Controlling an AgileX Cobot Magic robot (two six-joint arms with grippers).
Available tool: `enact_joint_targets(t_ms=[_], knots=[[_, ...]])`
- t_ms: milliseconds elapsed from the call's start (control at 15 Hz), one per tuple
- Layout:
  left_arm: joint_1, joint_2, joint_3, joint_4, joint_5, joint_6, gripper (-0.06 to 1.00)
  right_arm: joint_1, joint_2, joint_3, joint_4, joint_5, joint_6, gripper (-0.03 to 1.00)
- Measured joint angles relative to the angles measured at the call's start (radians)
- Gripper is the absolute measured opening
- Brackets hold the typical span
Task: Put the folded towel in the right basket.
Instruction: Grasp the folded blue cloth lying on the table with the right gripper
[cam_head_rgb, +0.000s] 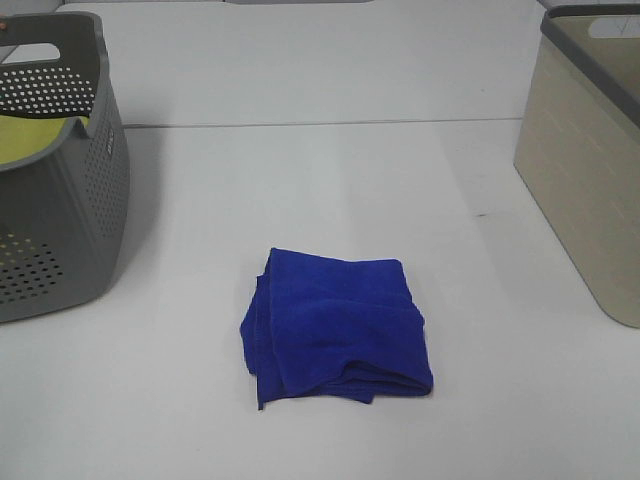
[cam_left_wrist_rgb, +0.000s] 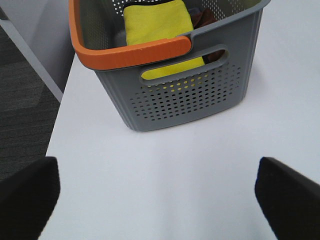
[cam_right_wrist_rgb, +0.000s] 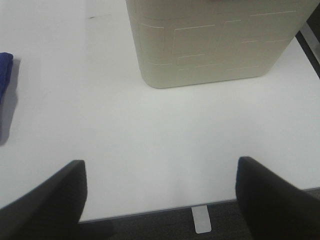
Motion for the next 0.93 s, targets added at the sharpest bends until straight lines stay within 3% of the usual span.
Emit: enact_joint_targets(t_ms=[933], knots=[[0.0, 0.0, 0.0, 0.0, 0.0, 0.0, 0.99, 0.0, 0.0, 0.0, 0.0, 0.0, 0.0, 0.79]])
